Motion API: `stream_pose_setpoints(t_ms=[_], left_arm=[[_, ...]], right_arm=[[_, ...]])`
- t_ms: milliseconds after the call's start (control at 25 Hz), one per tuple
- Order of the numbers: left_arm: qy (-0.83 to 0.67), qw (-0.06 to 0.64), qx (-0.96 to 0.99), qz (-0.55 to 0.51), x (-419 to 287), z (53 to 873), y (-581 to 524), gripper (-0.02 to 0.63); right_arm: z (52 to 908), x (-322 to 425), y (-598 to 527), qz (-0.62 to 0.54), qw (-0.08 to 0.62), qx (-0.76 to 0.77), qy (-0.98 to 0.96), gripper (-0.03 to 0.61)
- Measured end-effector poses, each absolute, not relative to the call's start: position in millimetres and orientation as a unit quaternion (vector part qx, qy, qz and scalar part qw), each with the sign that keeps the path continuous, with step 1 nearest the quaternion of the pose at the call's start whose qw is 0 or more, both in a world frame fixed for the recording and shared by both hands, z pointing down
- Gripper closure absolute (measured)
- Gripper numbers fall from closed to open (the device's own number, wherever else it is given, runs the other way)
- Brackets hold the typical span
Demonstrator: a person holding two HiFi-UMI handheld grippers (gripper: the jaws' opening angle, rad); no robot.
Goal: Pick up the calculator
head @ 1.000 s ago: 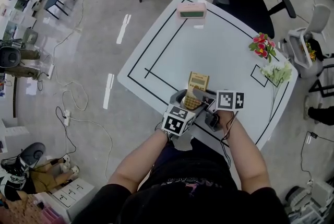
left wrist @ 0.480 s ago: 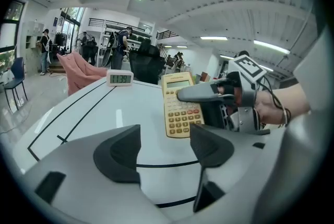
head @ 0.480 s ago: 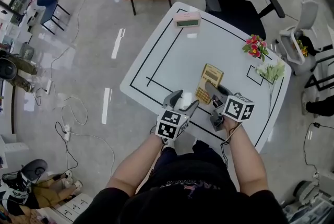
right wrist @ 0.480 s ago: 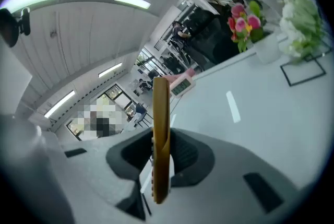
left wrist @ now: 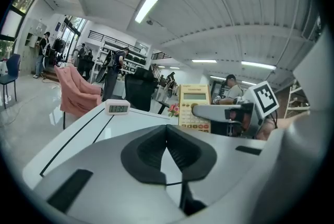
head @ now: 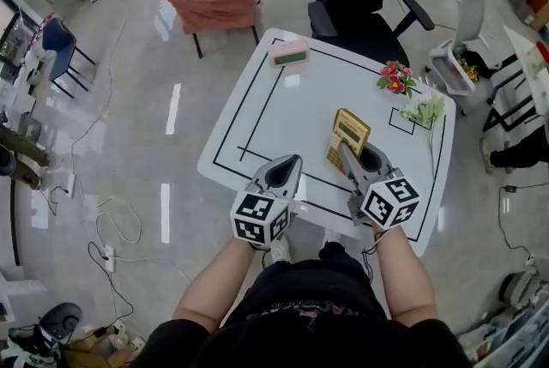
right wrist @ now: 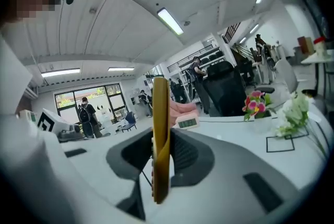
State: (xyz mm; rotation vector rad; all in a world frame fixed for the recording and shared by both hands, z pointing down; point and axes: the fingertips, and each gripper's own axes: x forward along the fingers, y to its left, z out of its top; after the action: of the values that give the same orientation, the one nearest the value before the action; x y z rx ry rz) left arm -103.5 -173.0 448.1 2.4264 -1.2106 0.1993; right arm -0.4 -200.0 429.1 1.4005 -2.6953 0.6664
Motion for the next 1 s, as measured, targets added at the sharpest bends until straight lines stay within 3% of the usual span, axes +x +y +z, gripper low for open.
stream_pose_setpoints(t_ms=[320,1000], left_arm=[[-0.371,0.157,0.912,0.072,-106.9,411.7,-137.9,0.612],[-0.312,0.166,0.932,0.08,-63.9,413.1,-60.1,0.612]], right_arm=[[383.2,-4.0,-144.3,0.148,-0.003,0.508,-0.849,0.492],[368.8,34.5,-41.2,0.117,0.018,0.566,-0.816,0.494]])
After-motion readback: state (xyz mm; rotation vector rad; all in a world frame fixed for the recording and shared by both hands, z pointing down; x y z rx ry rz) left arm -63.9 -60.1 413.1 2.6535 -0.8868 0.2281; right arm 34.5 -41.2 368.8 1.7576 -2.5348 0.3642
